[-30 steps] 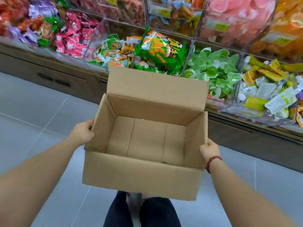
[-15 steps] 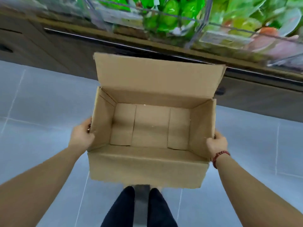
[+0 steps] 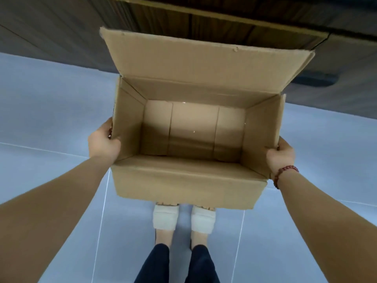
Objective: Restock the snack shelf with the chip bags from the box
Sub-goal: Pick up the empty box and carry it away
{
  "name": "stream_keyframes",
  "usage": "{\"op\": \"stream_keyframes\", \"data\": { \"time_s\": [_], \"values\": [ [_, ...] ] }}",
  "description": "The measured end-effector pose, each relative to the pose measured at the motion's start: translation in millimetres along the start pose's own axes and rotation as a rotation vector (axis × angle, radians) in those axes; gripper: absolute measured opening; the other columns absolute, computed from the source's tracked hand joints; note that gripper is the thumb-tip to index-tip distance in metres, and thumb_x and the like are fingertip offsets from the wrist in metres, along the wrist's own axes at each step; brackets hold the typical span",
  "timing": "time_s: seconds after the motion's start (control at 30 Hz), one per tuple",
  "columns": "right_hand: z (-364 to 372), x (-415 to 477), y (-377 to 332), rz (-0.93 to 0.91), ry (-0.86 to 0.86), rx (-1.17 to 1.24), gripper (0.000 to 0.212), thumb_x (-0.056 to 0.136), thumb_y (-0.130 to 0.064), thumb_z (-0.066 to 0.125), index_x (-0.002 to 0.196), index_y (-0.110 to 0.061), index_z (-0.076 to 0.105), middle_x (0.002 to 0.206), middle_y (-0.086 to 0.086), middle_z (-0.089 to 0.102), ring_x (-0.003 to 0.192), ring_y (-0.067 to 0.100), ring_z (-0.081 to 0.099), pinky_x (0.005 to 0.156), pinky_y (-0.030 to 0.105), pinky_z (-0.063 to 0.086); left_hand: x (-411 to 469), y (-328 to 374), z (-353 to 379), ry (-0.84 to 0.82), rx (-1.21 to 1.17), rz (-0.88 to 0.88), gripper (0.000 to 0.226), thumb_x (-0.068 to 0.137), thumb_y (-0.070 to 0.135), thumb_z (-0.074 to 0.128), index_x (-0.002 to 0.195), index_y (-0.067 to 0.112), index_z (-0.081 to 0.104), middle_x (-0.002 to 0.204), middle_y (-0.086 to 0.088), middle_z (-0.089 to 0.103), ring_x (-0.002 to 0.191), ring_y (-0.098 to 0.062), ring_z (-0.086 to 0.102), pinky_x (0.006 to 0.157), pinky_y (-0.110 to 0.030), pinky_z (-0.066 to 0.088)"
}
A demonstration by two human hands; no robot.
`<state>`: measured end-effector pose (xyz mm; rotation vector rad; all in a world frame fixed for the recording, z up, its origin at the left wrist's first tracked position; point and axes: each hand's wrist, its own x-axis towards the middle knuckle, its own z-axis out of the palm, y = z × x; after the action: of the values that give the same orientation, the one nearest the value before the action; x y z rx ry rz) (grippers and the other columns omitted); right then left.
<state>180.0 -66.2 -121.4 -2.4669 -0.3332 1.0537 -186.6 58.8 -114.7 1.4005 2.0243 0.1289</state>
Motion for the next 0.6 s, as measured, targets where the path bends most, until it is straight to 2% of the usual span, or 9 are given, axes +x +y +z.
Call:
{"op": "stream_keyframes", "data": {
  "time_s": [0.1,0.17,0.3,0.43,0.5,0.6],
  "values": [
    [10,12,2,0.015,0.037,-0.002,0.048,0.081,0.007,0.040,0.117,-0.013,0.064,0.095,0.006,0.063,0.096,0.027,0.059,0.092,0.037,0.049,8,-2,13,-0.005,-0.057,-0.010,0.052,0.081,-0.005,0.050,0.124,0.024,0.061,0.096,-0.001,0.065,0.088,-0.023,0.058,0.079,-0.025,0.042],
    [16,18,4,0.011,0.033,0.000,0.049,0.080,0.007,0.041,0.117,-0.016,0.064,0.095,0.005,0.064,0.099,0.030,0.061,0.095,0.042,0.051,17,-6,21,-0.008,-0.058,-0.005,0.053,0.080,-0.003,0.050,0.123,0.026,0.061,0.100,-0.003,0.068,0.094,-0.025,0.061,0.086,-0.027,0.046],
    [23,25,12,0.059,0.028,0.007,0.050,0.082,0.004,0.045,0.121,-0.022,0.063,0.095,0.004,0.063,0.103,0.032,0.062,0.096,0.045,0.051,31,-11,28,-0.045,-0.031,-0.002,0.054,0.081,-0.003,0.050,0.127,0.025,0.059,0.104,-0.004,0.068,0.101,-0.025,0.062,0.089,-0.024,0.043],
    [31,31,14,0.042,0.028,0.005,0.047,0.084,0.003,0.046,0.122,-0.020,0.062,0.096,0.005,0.063,0.105,0.034,0.061,0.095,0.045,0.051,40,-7,30,-0.047,0.011,0.009,0.054,0.082,-0.002,0.048,0.128,0.023,0.058,0.099,-0.004,0.065,0.092,-0.024,0.058,0.084,-0.019,0.039],
    [34,32,17,0.026,0.017,-0.031,0.049,0.084,0.001,0.045,0.128,-0.019,0.056,0.104,0.008,0.064,0.107,0.034,0.060,0.093,0.042,0.050,42,-8,31,-0.029,0.026,0.021,0.055,0.081,-0.001,0.046,0.129,0.024,0.058,0.100,-0.005,0.065,0.092,-0.025,0.057,0.083,-0.020,0.039],
    [30,30,18,0.028,-0.038,-0.106,0.058,0.084,-0.001,0.044,0.139,-0.022,0.044,0.119,0.010,0.063,0.104,0.032,0.058,0.085,0.034,0.047,37,-9,32,-0.018,0.029,0.021,0.059,0.081,-0.001,0.042,0.130,0.028,0.055,0.098,0.001,0.060,0.090,-0.020,0.052,0.081,-0.021,0.038]
  ]
}}
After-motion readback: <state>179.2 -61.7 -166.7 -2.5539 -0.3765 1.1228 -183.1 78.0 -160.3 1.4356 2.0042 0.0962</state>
